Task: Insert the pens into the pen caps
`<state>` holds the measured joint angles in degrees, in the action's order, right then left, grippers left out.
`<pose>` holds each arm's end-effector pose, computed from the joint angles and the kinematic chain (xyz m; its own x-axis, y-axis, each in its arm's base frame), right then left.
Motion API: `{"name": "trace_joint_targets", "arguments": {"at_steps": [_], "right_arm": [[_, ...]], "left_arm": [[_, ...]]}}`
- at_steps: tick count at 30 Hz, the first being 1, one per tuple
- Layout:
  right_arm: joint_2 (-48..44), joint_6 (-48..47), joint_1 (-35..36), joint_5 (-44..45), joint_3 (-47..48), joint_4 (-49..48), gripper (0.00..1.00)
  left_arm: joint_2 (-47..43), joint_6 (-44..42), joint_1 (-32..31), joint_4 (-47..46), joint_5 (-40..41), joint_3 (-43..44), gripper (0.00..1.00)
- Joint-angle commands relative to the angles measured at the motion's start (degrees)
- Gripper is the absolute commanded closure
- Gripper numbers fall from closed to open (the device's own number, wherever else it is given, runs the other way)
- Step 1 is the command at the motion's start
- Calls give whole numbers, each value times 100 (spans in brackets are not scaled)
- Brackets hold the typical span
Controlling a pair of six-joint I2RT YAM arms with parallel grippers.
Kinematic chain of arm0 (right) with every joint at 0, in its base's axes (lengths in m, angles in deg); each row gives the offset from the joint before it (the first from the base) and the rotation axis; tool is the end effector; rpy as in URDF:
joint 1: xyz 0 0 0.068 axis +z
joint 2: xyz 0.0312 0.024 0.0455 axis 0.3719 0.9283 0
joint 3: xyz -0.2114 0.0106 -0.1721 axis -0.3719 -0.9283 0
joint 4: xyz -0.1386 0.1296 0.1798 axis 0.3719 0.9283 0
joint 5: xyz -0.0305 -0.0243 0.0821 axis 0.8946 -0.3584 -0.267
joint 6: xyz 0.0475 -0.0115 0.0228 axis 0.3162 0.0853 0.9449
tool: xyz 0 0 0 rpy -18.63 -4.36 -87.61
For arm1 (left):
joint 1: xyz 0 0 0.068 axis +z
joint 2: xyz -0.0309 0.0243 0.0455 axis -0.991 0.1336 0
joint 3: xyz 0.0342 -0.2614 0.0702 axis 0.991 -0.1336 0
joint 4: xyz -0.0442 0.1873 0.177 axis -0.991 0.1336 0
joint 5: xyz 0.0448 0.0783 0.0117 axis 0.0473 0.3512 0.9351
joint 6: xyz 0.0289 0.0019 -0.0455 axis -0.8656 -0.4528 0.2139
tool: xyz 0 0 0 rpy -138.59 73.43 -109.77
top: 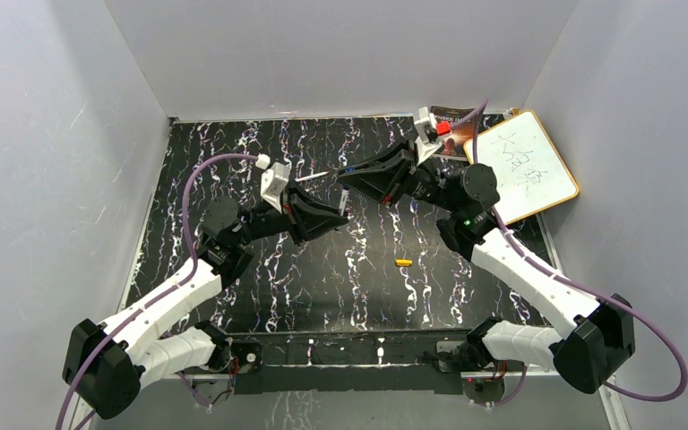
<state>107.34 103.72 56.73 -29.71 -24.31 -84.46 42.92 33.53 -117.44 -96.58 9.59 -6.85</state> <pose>0.1973 0.1661 0.4148 -0.2249 0.3793 -0.8975 -0.9588 0.0780 0.2733 0.1678 -0.1479 0.3593 -0.1134 -0.3360 -0.9350 0.9836 0.0951 -0.1534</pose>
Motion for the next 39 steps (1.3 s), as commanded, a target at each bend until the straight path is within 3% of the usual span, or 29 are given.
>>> {"name": "trace_joint_targets", "arguments": {"at_steps": [1, 8, 39], "right_arm": [[-69, -34, 86, -535, -387, 824, 100], [-175, -449, 278, -332, -546, 1486, 100], [-149, -615, 431, -278, -1424, 1755, 100]], "left_arm": [[-175, -212, 48, -888, 678, 712, 100], [36, -276, 57, -907, 592, 1063, 100], [372, -311, 126, -1071, 667, 1673, 100]]}}
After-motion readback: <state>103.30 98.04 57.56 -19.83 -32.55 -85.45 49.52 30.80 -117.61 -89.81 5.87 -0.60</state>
